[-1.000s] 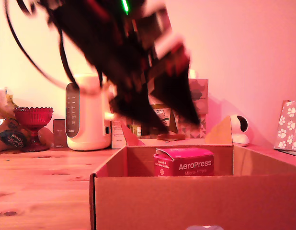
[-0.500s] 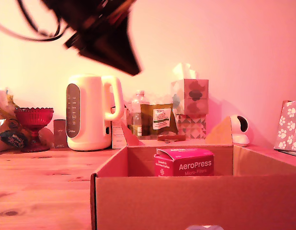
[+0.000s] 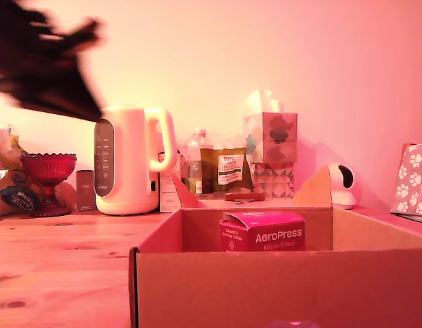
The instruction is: Pick the red carton of coffee filters and place it in the cardboard box
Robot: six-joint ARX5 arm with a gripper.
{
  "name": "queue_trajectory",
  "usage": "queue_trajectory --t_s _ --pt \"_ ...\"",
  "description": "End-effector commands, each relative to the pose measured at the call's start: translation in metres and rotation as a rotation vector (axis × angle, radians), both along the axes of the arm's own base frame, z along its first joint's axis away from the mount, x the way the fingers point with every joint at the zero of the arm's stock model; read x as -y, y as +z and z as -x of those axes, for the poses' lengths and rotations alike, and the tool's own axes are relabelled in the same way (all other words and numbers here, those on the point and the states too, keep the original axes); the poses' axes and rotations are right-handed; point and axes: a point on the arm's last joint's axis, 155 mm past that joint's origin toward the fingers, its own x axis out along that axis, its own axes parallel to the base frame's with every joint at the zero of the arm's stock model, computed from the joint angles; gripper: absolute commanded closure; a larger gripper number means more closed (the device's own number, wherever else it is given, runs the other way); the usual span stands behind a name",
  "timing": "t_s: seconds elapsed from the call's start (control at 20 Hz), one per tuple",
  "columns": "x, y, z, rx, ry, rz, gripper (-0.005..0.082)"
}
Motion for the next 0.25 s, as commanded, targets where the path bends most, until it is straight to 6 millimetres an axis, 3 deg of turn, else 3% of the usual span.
queue_trajectory --t_s 0.0,0.2 --pt "-0.011 -0.004 0.01 0.0 0.03 0.018 0.0793" --pt "-0.035 0.024 0.037 0.055 0.067 0.045 0.0793"
